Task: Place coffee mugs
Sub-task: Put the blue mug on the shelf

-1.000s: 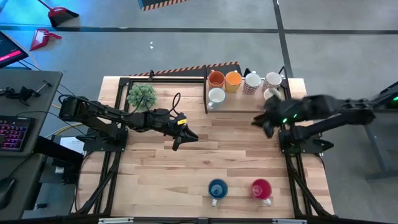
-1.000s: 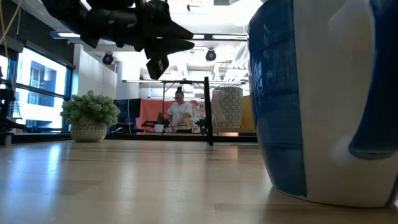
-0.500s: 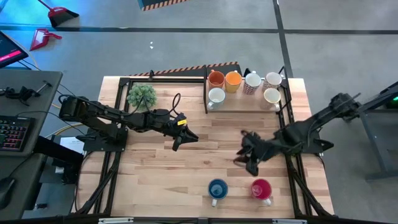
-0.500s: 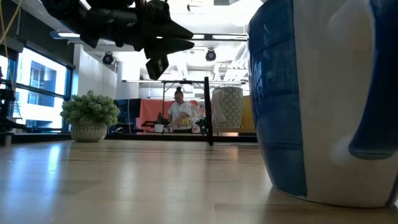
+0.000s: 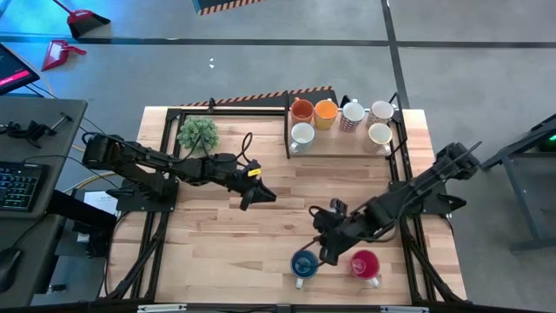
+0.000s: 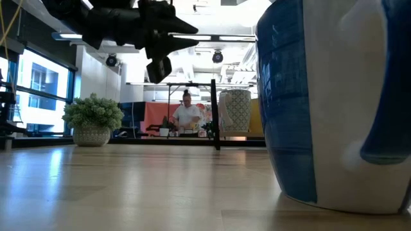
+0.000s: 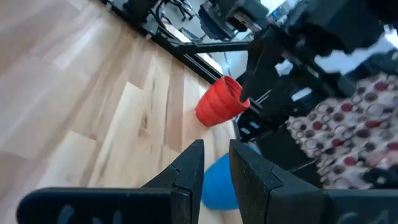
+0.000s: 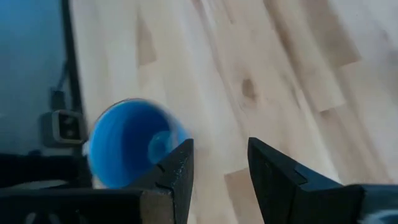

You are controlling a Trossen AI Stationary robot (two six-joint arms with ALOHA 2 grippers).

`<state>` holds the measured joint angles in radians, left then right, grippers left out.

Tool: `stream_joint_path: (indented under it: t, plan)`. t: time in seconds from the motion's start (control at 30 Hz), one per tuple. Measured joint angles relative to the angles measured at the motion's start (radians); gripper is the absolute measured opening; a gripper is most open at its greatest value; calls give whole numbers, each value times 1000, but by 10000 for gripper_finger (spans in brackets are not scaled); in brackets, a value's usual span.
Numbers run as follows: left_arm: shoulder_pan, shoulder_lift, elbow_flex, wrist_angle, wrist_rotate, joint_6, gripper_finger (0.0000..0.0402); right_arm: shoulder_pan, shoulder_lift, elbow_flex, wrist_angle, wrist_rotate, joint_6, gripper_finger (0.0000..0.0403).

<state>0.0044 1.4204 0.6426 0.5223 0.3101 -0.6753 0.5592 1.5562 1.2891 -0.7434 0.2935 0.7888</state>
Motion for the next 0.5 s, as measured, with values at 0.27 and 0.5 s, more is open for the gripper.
stream_joint_path:
  t: [0.27, 0.5]
  plan:
    - [-52, 0, 8, 171, -4, -63, 64, -2, -10, 111, -226, 278, 110, 129]
    - [-233, 0, 248, -88, -121, 145, 64, -3, -94, 138, -419, 376, 136, 129]
